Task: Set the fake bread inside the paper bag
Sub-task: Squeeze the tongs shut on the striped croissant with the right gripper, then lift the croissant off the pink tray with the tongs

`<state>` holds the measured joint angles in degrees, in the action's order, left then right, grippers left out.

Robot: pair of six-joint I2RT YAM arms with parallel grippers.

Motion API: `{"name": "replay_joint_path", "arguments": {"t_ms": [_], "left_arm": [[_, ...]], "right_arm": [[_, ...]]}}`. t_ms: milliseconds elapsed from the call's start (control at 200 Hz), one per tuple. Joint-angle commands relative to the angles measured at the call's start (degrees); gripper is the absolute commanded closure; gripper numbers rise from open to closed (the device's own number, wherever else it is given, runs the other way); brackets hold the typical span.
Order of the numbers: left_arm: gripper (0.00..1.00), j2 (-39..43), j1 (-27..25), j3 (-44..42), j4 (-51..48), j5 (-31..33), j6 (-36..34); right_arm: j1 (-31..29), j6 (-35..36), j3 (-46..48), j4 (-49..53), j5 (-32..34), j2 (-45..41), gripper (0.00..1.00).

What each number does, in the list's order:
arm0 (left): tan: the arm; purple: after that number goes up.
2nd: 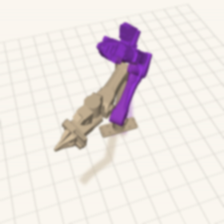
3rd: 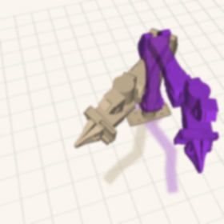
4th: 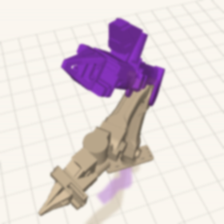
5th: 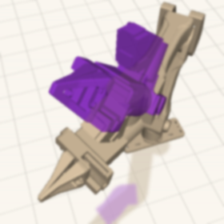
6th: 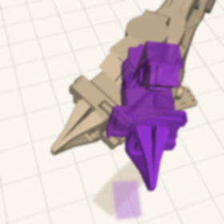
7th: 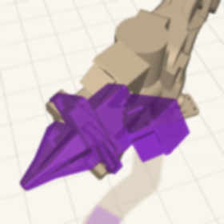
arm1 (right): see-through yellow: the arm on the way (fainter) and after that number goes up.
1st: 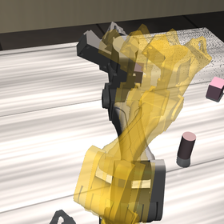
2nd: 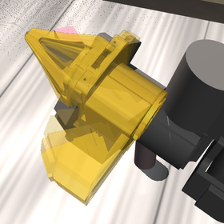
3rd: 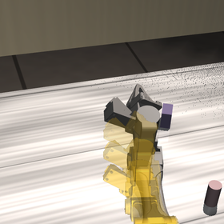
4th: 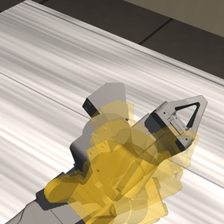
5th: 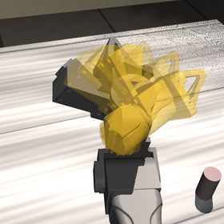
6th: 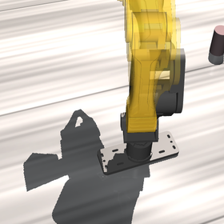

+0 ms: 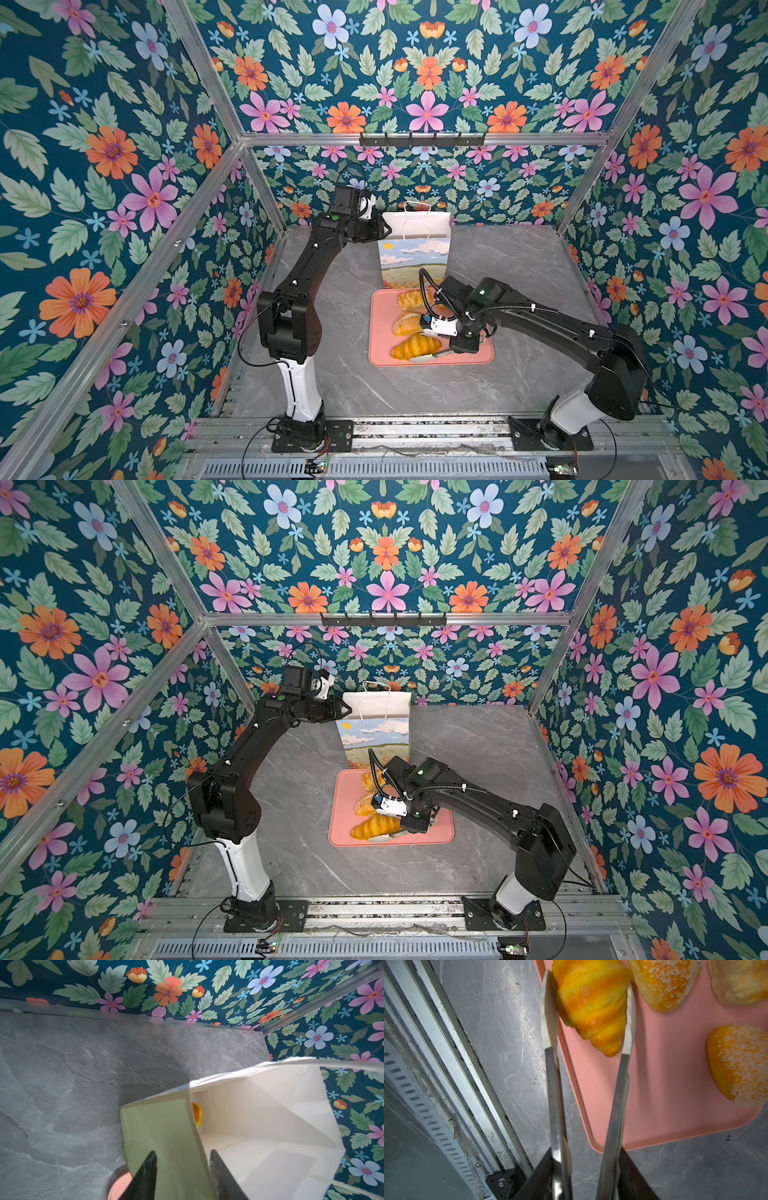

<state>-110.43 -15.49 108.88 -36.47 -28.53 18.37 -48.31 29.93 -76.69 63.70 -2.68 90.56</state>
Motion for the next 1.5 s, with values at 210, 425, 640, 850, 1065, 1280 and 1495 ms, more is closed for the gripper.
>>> {"name": "replay_joint_path", "arguments": {"t_ms": [210, 425, 640, 850, 1065, 1280, 1495], "left_arm": [[0.57, 1.0, 0.0, -0.6, 0.5, -0.5, 0.4], [0.57, 1.2, 0.1, -0.6, 0.4, -0.4, 0.4], [0.57, 1.3, 0.0, -0.3, 0.5, -0.5, 0.5], [0.57, 1.6, 0.1, 0.5, 0.5, -0.4, 0.8], [0.57, 1.9, 0.0, 0.8, 0.5, -0.4, 0.9], [0.57, 2.0, 0.0, 0.5, 0.4, -0.6, 1.1], [0.53, 2.4, 0.1, 1.8, -0.3, -0.5, 0.1]], "right_arm": [[0.0, -0.7, -1.7, 2.3, -0.4, -1.4, 0.62], [0.0, -1.4, -1.8, 2.7, -0.4, -4.6, 0.63], [0.1, -1.7, -2.2, 3.2, -0.4, -9.3, 0.64], [1.5, -2.6, -4.2, 4.7, -1.5, -12.8, 0.64], [9.8, -6.6, -6.7, 3.5, -5.4, -14.1, 0.65], [13.4, -9.9, -8.2, 2.7, -6.1, -15.4, 0.65], [15.9, -11.4, -9.6, 3.4, -4.0, -16.0, 0.64]]}}
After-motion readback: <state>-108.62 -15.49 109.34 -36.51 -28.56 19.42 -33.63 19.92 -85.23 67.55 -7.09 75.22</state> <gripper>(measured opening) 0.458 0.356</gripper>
